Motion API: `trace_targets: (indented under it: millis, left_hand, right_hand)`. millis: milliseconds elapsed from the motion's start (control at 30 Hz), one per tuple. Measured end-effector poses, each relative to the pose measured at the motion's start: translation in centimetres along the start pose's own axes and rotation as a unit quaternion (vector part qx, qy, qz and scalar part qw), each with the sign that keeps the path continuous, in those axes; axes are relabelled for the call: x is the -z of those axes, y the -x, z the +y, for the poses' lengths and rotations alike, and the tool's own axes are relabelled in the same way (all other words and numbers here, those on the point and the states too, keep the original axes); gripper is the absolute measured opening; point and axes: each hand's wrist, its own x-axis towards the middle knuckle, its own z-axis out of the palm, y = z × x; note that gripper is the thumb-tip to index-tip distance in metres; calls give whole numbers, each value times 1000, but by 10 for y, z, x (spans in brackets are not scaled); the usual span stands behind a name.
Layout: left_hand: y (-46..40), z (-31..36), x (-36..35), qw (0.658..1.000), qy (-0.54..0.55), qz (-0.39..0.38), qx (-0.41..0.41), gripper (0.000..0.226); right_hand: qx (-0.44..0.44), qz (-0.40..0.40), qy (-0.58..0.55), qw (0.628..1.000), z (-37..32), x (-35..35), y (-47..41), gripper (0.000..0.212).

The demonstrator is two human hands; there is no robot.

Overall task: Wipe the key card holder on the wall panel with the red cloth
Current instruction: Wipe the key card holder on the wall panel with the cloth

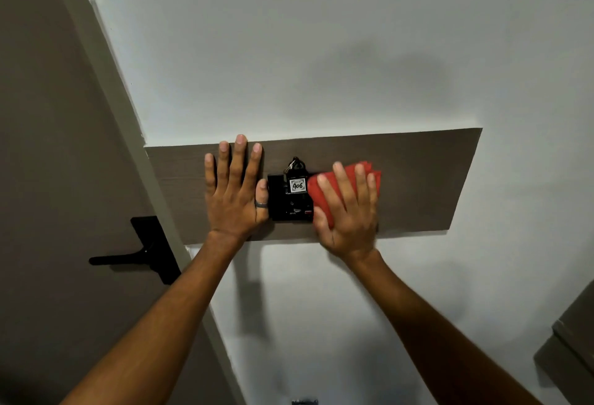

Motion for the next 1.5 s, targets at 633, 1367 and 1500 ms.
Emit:
trace_targets:
  millis: [633,1367,1500]
  left_hand:
    - [9,6,-8,999,-7,20,41,60]
    - [15,5,-13,998,0,34,50,59]
    - [14,5,-14,998,-10,40,45,58]
  right_hand:
    - [-199,95,-19,975,-43,-18,-6,44]
    - [-24,53,-47,997,-8,-2,-7,41]
    - [-47,70,-16,996,-3,-11,-19,43]
